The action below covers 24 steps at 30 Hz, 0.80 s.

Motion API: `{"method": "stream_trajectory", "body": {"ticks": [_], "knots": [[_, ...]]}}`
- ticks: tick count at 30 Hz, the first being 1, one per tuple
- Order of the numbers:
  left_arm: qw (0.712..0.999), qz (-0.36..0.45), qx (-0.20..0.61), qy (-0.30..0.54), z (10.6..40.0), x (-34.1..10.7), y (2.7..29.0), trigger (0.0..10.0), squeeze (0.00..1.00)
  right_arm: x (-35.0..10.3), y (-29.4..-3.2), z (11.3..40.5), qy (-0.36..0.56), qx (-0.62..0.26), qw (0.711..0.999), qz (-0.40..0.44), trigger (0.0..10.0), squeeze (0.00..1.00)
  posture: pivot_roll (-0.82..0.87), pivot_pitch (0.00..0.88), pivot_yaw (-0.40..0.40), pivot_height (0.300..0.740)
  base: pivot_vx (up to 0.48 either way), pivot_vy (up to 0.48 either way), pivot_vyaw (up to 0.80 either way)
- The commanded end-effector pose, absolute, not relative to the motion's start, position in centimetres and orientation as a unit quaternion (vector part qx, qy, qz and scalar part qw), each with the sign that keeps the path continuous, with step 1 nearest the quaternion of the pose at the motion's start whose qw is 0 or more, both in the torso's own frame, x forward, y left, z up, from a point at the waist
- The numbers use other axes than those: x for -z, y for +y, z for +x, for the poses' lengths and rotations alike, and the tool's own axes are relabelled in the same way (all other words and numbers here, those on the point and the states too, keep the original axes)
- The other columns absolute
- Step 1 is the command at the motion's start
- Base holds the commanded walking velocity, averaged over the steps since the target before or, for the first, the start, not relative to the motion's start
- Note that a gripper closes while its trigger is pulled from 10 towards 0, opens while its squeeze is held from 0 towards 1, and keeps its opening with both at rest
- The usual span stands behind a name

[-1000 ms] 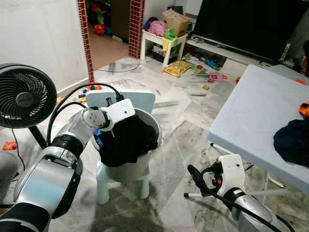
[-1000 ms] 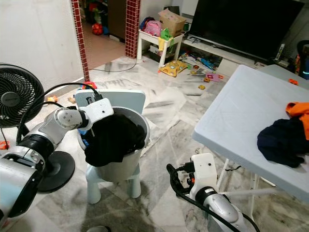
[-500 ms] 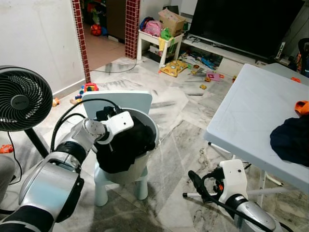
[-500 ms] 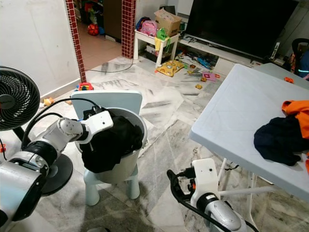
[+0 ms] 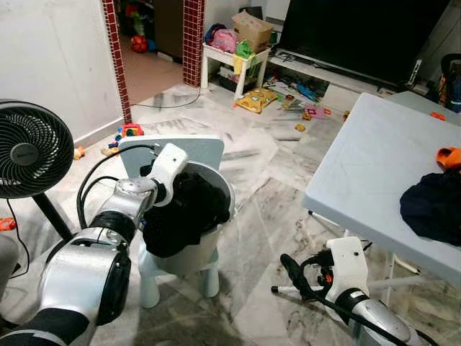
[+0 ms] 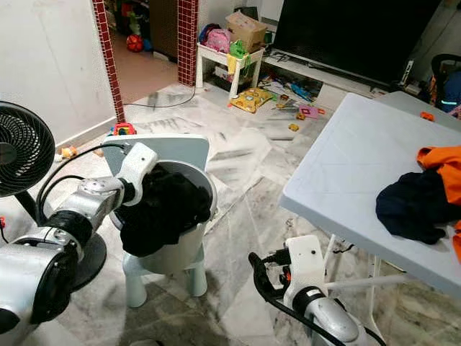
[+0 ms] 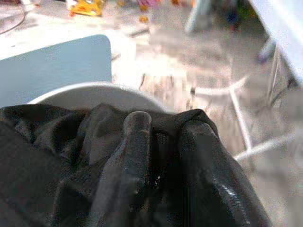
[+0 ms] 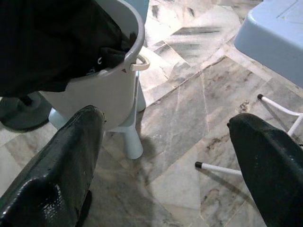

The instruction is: Hang hanger

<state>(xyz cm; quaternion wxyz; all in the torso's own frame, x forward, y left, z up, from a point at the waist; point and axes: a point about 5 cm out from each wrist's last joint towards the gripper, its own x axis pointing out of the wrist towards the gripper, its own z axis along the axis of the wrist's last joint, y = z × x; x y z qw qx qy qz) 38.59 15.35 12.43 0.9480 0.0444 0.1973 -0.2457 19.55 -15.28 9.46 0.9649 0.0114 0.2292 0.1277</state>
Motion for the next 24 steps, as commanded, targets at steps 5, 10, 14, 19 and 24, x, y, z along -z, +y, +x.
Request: {"method": "stream_trajectory", "body": {"ticks": [5, 10, 14, 19, 24], "knots": [[0.96, 0.029, 0.217, 0.175, 39.2, -13.4, 15.2, 10.0, 1.0, -9.7, -15.3, 19.6, 0.225, -0.123, 0.967, 0.005, 10.0, 0.0, 0.06, 0.0, -0.09, 0.74, 0.0, 0.0, 0.0], [0.954, 0.061, 0.213, 0.202, 38.7, -12.3, 15.6, 10.0, 1.0, -9.7, -15.4, 19.7, 0.225, -0.124, 0.966, 0.003, 10.0, 0.0, 0.06, 0.0, -0.092, 0.74, 0.0, 0.0, 0.0], [0.941, 0.079, 0.22, 0.243, 38.2, -11.4, 15.9, 10.0, 1.0, -9.8, -15.5, 19.9, 0.224, -0.123, 0.967, 0.002, 10.0, 0.0, 0.06, 0.0, -0.093, 0.74, 0.0, 0.0, 0.0], [0.921, 0.093, 0.249, 0.283, 37.5, -10.3, 15.8, 10.0, 1.0, -9.8, -15.4, 20.1, 0.224, -0.126, 0.967, 0.001, 10.0, 0.0, 0.06, 0.0, -0.092, 0.74, 0.0, 0.0, 0.0], [0.931, -0.071, 0.209, 0.292, 37.6, -10.5, 15.6, 10.0, 1.0, -9.8, -15.4, 20.1, 0.224, -0.126, 0.966, 0.0, 10.0, 0.0, 0.05, 0.0, -0.089, 0.74, 0.0, 0.0, 0.0]]}}
